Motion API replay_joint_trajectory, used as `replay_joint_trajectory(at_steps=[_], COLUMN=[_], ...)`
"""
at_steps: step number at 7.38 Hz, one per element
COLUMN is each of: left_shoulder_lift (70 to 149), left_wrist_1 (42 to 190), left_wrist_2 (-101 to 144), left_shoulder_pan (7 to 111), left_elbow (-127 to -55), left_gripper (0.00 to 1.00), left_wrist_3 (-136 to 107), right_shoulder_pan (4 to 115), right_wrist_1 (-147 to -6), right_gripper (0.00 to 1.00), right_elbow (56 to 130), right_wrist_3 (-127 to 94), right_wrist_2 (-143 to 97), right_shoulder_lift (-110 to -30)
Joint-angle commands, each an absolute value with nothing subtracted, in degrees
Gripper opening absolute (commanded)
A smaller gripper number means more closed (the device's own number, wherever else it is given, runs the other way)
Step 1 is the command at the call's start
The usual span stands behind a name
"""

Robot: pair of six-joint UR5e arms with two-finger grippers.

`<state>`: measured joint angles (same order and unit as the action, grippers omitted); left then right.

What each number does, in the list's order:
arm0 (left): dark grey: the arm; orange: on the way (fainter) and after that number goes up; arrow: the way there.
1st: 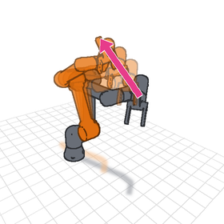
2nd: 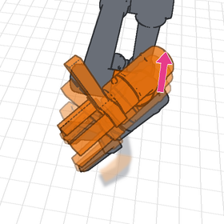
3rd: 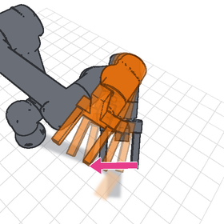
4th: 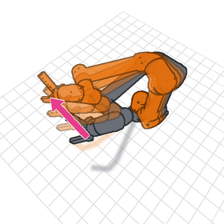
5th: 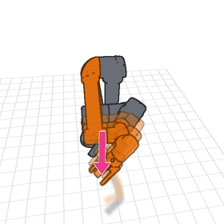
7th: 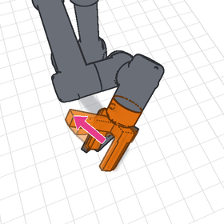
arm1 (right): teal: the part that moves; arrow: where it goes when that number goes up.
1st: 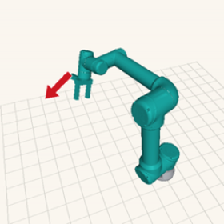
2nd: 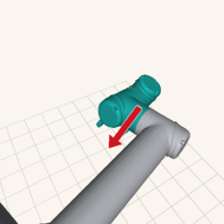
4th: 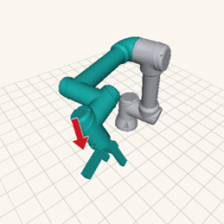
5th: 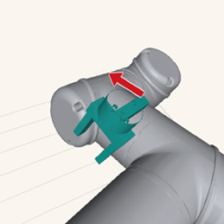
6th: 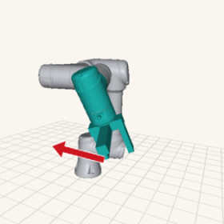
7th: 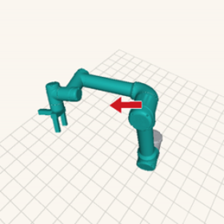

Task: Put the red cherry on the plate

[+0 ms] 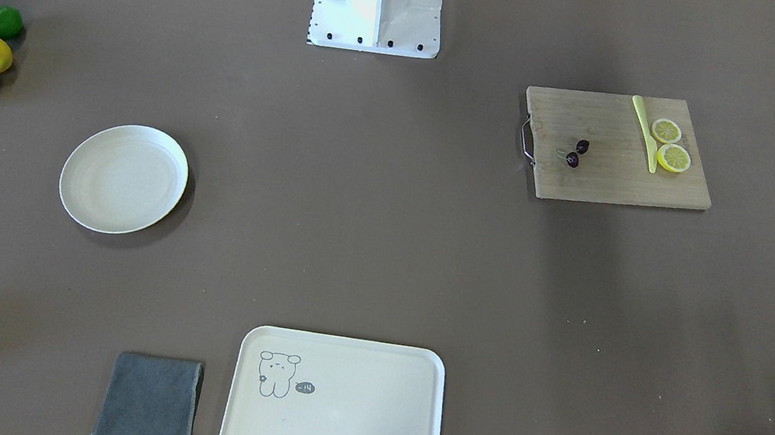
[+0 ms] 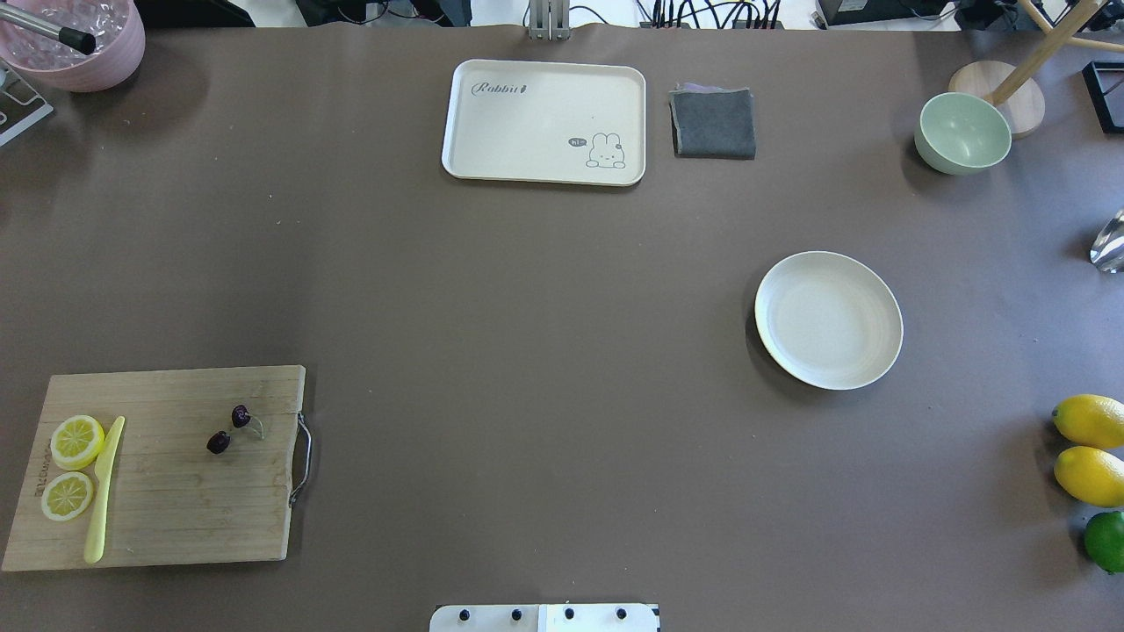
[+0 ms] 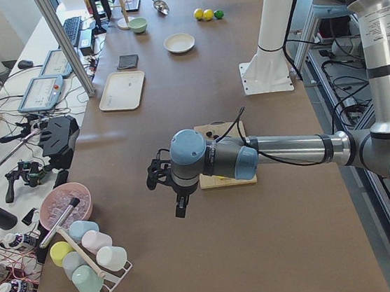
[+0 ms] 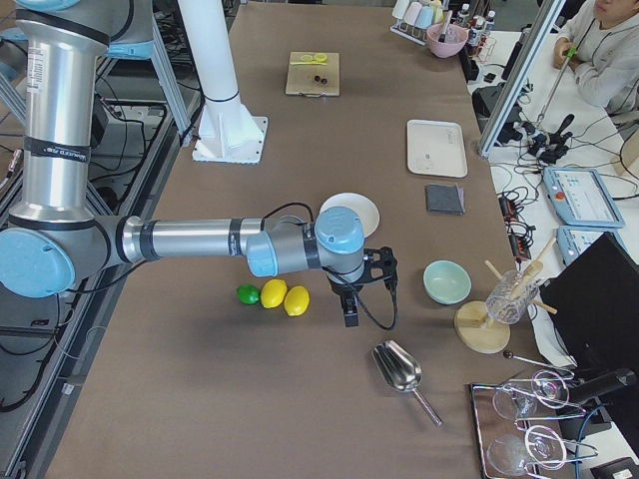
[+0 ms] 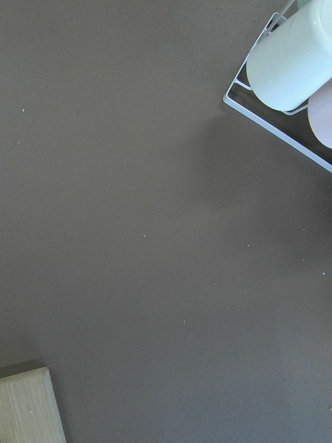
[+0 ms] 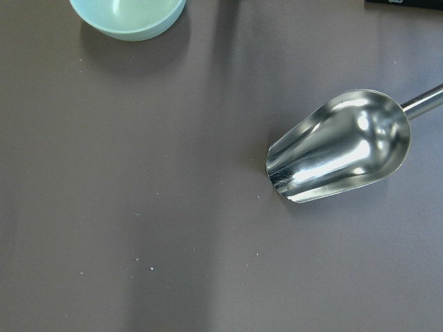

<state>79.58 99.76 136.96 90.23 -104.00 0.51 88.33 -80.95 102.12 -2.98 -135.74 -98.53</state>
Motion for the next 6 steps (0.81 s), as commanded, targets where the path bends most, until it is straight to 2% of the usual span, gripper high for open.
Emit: replay_joint_trajectory(at_steps=[1,6], left_shoulder_lift=[79.6,79.5], left_wrist_1=[99.8,99.8], left_wrist_2=[137.3,137.3], left_shoulder_pan=[90.2,90.2], left_elbow=[-103.5,-103.1], left_gripper=[0.98,0.98], left_wrist_3=[0.4,0.6], right_shoulder_pan=[88.3,88.3], right_wrist_1=[-80.9,-80.9], right_gripper=[1.0,1.0], right_elbow=[102.1,102.1], right_wrist_3=[-3.0,-3.0], right_wrist_2=[-135.9,-136.1], right_shoulder_lift=[-98.5,-98.5])
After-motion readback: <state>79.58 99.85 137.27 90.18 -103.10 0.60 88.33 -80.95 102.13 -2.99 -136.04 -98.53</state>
